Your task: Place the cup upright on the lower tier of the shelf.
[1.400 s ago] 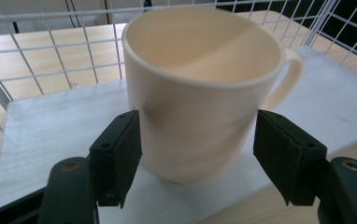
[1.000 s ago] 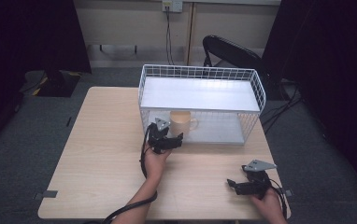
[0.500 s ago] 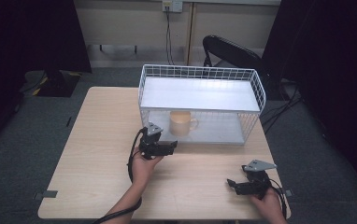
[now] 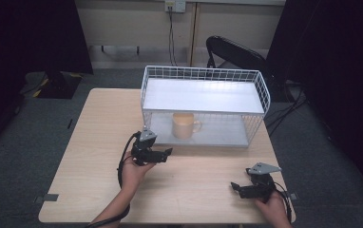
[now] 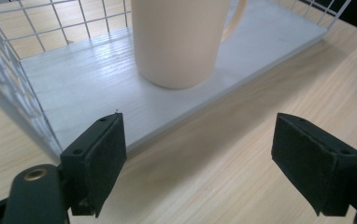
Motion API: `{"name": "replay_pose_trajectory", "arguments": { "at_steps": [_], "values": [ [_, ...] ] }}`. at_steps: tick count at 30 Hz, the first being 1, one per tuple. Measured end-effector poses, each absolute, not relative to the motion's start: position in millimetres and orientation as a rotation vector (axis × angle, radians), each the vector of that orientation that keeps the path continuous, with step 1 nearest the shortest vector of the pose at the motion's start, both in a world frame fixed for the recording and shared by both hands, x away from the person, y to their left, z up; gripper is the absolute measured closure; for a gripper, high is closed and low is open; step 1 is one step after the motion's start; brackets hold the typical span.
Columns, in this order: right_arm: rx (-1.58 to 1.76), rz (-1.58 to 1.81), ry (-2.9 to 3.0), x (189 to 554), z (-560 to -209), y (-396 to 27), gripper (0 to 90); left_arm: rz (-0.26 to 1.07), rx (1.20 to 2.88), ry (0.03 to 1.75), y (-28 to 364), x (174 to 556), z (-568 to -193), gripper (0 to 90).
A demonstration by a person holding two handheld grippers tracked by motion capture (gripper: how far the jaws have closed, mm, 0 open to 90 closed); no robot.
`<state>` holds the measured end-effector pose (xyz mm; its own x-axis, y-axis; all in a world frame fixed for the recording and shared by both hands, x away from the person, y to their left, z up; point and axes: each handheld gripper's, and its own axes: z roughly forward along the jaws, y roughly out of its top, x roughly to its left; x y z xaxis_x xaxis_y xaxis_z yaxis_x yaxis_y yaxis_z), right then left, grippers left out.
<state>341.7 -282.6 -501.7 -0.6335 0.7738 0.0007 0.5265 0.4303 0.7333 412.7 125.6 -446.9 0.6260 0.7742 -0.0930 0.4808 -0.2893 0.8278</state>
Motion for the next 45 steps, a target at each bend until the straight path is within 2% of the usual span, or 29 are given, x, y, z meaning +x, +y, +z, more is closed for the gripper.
{"name": "replay_pose_trajectory", "arguments": {
  "at_steps": [33,45],
  "values": [
    [1.115,1.027,2.352,342,-502,-283,12.5,0.381,2.004,0.952,177,391,-460,16.0],
    [1.115,1.027,2.352,342,-502,-283,12.5,0.371,2.112,0.920,176,379,-476,15.5]
  ]
}}
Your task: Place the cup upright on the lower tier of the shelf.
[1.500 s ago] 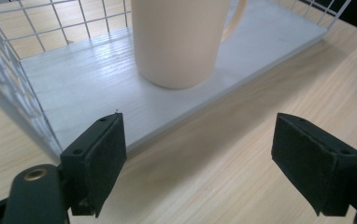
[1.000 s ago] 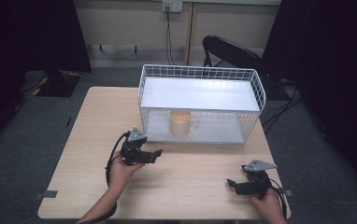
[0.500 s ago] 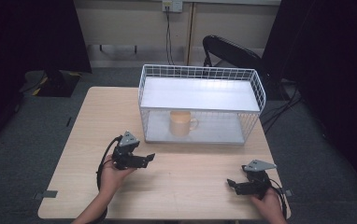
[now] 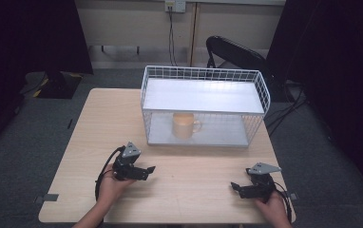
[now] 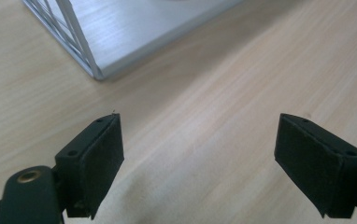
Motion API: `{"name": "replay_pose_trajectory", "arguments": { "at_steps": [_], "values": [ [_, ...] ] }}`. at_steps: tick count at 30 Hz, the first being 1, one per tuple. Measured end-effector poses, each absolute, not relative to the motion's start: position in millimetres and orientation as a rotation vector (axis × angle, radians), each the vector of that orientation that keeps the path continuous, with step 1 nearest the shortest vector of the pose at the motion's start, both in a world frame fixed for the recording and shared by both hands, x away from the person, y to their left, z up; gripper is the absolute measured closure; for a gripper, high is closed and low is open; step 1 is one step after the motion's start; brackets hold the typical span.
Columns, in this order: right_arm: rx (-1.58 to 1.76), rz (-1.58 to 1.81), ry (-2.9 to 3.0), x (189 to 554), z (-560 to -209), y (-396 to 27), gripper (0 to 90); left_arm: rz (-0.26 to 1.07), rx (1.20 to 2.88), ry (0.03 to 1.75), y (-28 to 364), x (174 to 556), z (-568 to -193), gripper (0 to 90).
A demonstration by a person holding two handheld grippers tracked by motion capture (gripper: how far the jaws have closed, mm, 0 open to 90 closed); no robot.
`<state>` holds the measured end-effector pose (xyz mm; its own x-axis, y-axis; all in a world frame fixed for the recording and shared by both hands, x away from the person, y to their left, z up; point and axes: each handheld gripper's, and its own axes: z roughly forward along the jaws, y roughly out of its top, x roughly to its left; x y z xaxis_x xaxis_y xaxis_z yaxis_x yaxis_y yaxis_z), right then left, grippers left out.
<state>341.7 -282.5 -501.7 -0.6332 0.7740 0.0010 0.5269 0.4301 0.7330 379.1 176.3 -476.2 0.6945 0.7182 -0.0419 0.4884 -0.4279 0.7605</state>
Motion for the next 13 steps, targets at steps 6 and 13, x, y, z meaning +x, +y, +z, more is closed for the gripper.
{"name": "replay_pose_trajectory", "arguments": {
  "at_steps": [6,13],
  "values": [
    [1.115,1.026,2.352,342,-502,-283,12.5,0.372,2.148,0.906,172,374,-486,15.6],
    [1.115,1.027,2.352,342,-502,-283,12.5,0.389,2.187,0.914,172,374,-495,15.4]
  ]
}}
